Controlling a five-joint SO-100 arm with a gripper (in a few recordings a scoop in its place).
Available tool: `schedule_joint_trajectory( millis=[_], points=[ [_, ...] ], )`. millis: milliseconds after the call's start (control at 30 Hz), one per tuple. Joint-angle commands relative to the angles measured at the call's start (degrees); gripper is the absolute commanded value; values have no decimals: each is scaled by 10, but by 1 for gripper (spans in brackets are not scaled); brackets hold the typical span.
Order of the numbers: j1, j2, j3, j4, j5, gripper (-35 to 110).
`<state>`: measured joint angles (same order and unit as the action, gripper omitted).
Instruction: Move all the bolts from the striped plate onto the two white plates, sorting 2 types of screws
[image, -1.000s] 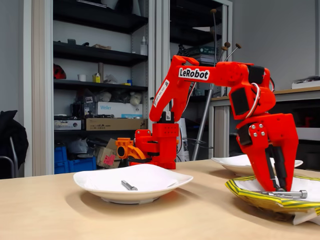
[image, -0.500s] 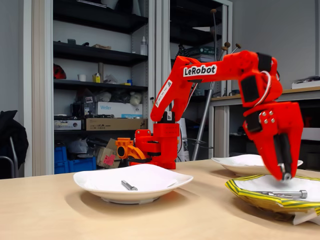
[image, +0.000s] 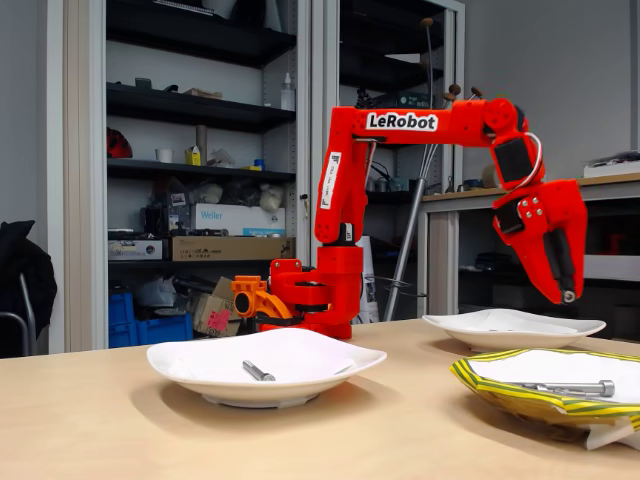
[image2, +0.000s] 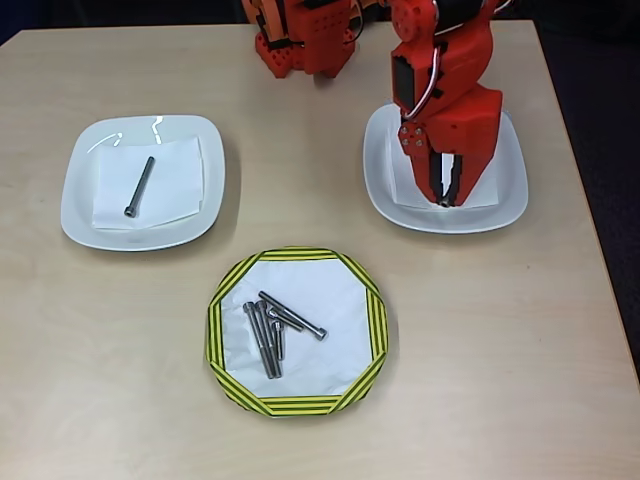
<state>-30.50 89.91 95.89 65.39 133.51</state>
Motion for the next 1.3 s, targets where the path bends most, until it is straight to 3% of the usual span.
schedule_joint_trajectory(
  millis=[0, 167, 300, 467, 667, 1000, 1267],
  points=[
    [-47, 89, 81, -25, 36, 0],
    [-92, 158, 178, -47, 97, 0],
    [-101, 200, 249, -105, 89, 13],
    [-90, 209, 272, -139, 57, 16],
    [13, 154, 185, -163, -154, 16],
    [153, -10, -6, -192, -404, 14],
    [200, -102, -46, -241, -782, 7]
  ],
)
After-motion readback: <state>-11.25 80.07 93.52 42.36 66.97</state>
